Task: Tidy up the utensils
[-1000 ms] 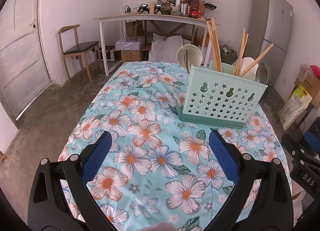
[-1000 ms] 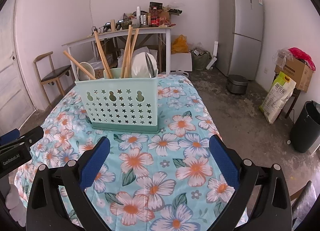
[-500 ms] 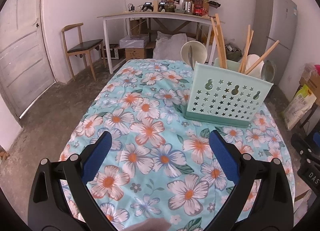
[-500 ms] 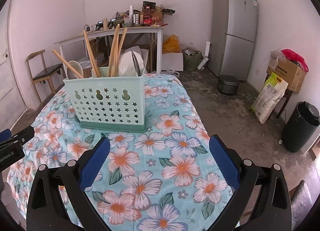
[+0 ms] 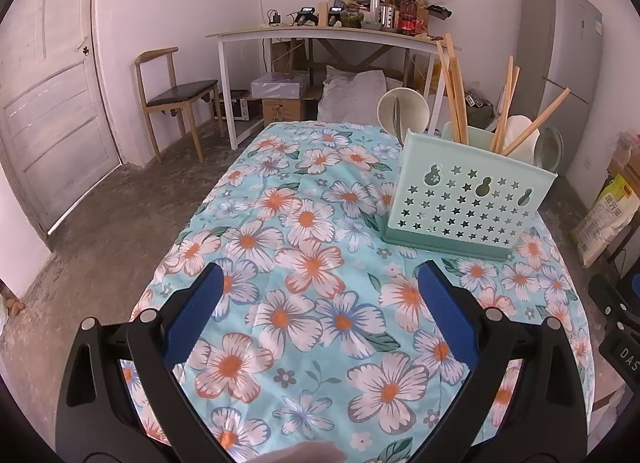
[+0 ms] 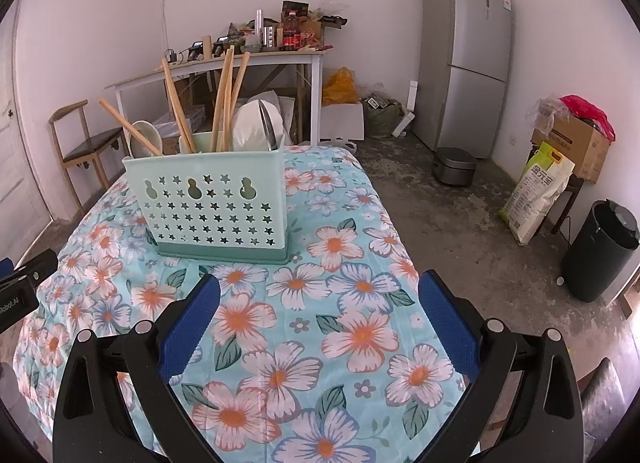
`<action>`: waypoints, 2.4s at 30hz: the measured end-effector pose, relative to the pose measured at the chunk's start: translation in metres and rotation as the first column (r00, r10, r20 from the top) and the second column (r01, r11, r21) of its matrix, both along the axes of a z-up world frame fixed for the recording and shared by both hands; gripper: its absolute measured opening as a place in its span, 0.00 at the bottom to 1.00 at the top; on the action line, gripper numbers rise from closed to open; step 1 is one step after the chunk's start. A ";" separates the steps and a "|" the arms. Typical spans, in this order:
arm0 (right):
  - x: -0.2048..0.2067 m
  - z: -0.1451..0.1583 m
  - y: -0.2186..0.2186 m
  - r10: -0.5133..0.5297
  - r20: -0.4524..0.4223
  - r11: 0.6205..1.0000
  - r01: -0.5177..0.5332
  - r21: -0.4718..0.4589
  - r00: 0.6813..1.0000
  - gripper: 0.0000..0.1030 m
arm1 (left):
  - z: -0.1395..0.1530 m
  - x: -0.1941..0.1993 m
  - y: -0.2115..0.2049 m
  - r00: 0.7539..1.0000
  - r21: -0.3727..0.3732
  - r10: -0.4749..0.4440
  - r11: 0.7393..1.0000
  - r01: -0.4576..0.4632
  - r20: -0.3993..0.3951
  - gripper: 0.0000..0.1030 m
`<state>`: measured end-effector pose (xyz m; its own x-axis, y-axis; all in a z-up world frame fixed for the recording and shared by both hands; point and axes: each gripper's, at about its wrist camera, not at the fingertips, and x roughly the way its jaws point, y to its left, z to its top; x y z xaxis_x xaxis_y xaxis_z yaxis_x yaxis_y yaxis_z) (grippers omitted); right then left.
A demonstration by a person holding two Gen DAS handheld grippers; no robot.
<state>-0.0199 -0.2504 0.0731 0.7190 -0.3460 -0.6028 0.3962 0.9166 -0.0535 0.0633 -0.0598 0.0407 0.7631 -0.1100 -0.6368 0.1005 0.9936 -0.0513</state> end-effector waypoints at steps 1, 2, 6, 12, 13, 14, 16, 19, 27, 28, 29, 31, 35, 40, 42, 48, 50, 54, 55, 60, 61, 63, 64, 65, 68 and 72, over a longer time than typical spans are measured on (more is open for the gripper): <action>0.000 0.000 0.000 0.001 0.000 1.000 -0.001 0.000 1.000 0.94 | 0.000 0.000 0.000 1.000 -0.001 0.001 1.000 -0.001 -0.001 0.91; 0.000 0.000 0.001 0.003 -0.001 1.000 -0.003 0.001 1.000 0.94 | 0.000 0.000 0.000 1.000 -0.001 0.001 1.000 -0.001 -0.001 0.91; 0.001 0.000 0.002 0.008 0.000 1.000 -0.008 0.002 1.000 0.94 | 0.000 0.000 0.000 1.000 -0.001 0.001 1.000 -0.001 0.002 0.91; 0.001 0.000 0.004 0.016 0.001 1.000 -0.016 0.000 1.000 0.94 | 0.000 0.000 0.002 1.000 -0.006 0.005 1.000 -0.005 -0.002 0.91; 0.002 0.000 0.004 0.016 0.001 1.000 -0.016 0.000 1.000 0.94 | -0.001 0.001 0.002 1.000 -0.009 0.002 1.000 -0.002 -0.006 0.91; 0.001 0.000 0.004 0.016 0.001 1.000 -0.016 0.000 1.000 0.94 | -0.001 0.001 0.002 1.000 -0.013 -0.003 1.000 0.003 -0.012 0.91; 0.001 0.000 0.004 0.016 0.000 1.000 -0.016 0.001 1.000 0.94 | -0.002 0.001 0.002 1.000 -0.017 -0.008 1.000 0.007 -0.017 0.91; 0.001 0.000 0.004 0.016 0.001 1.000 -0.016 0.001 1.000 0.94 | -0.001 0.001 0.002 1.000 -0.017 -0.014 1.000 0.013 -0.014 0.91; 0.002 0.001 0.004 0.020 -0.004 1.000 -0.020 -0.003 1.000 0.94 | -0.001 0.002 0.002 1.000 -0.021 -0.013 1.000 0.013 -0.018 0.91; 0.002 0.001 0.004 0.020 -0.003 1.000 -0.020 -0.002 1.000 0.94 | -0.001 0.002 0.002 1.000 -0.020 -0.013 1.000 0.013 -0.019 0.91; 0.002 0.001 0.004 0.019 -0.003 1.000 -0.019 -0.002 1.000 0.94 | -0.001 0.002 0.002 1.000 -0.020 -0.014 1.000 0.014 -0.019 0.91; 0.002 0.001 0.004 0.020 -0.005 1.000 -0.020 -0.001 1.000 0.94 | 0.000 0.002 0.002 1.000 -0.017 -0.014 1.000 0.014 -0.015 0.91; 0.003 0.001 0.005 0.021 -0.005 1.000 -0.021 0.000 1.000 0.94 | -0.001 0.003 0.002 1.000 -0.017 -0.015 1.000 0.015 -0.020 0.91; 0.003 0.003 0.005 0.018 0.001 1.000 -0.018 0.003 1.000 0.94 | 0.000 0.002 0.003 1.000 -0.016 -0.014 1.000 0.013 -0.015 0.91; 0.003 0.003 0.005 0.019 0.004 1.000 -0.019 0.004 1.000 0.94 | 0.000 0.002 0.003 1.000 -0.016 -0.012 1.000 0.012 -0.010 0.91; 0.002 0.002 0.005 0.021 0.005 1.000 -0.021 0.004 1.000 0.94 | 0.001 0.001 0.003 1.000 -0.015 -0.014 1.000 0.014 -0.013 0.91; 0.002 0.003 0.005 0.020 0.006 1.000 -0.020 0.004 1.000 0.94 | 0.001 0.000 0.003 1.000 -0.015 -0.015 1.000 0.014 -0.011 0.91; 0.001 0.002 0.006 0.020 0.007 1.000 -0.020 0.004 1.000 0.94 | 0.001 0.000 0.004 1.000 -0.016 -0.014 1.000 0.014 -0.010 0.91; 0.001 0.003 0.006 0.019 0.008 1.000 -0.019 0.002 1.000 0.94 | 0.001 0.000 0.004 1.000 -0.015 -0.013 1.000 0.013 -0.010 0.91; 0.001 0.003 0.007 0.021 0.008 1.000 -0.021 0.002 1.000 0.94 | 0.002 -0.001 0.004 1.000 -0.014 -0.014 1.000 0.014 -0.008 0.91; 0.001 0.003 0.007 0.020 0.008 1.000 -0.020 0.003 1.000 0.94 | 0.002 0.000 0.004 1.000 -0.013 -0.014 1.000 0.014 -0.009 0.91; 0.001 0.003 0.007 0.020 0.008 1.000 -0.020 0.003 1.000 0.94 | 0.002 -0.001 0.004 1.000 -0.015 -0.014 1.000 0.013 -0.010 0.91; 0.001 0.003 0.007 0.020 0.008 1.000 -0.020 0.003 1.000 0.94 | 0.002 0.000 0.004 1.000 -0.015 -0.013 1.000 0.013 -0.009 0.91; 0.001 0.003 0.007 0.020 0.008 1.000 -0.020 0.003 1.000 0.94 | 0.002 0.000 0.005 1.000 -0.014 -0.013 1.000 0.013 -0.009 0.91; 0.001 0.003 0.007 0.021 0.007 1.000 -0.022 0.007 1.000 0.94 | 0.001 0.000 0.004 1.000 -0.016 -0.014 1.000 0.014 -0.010 0.91; 0.000 0.004 0.008 0.024 0.009 1.000 -0.024 0.004 1.000 0.94 | 0.001 0.000 0.005 1.000 -0.015 -0.013 1.000 0.013 -0.008 0.91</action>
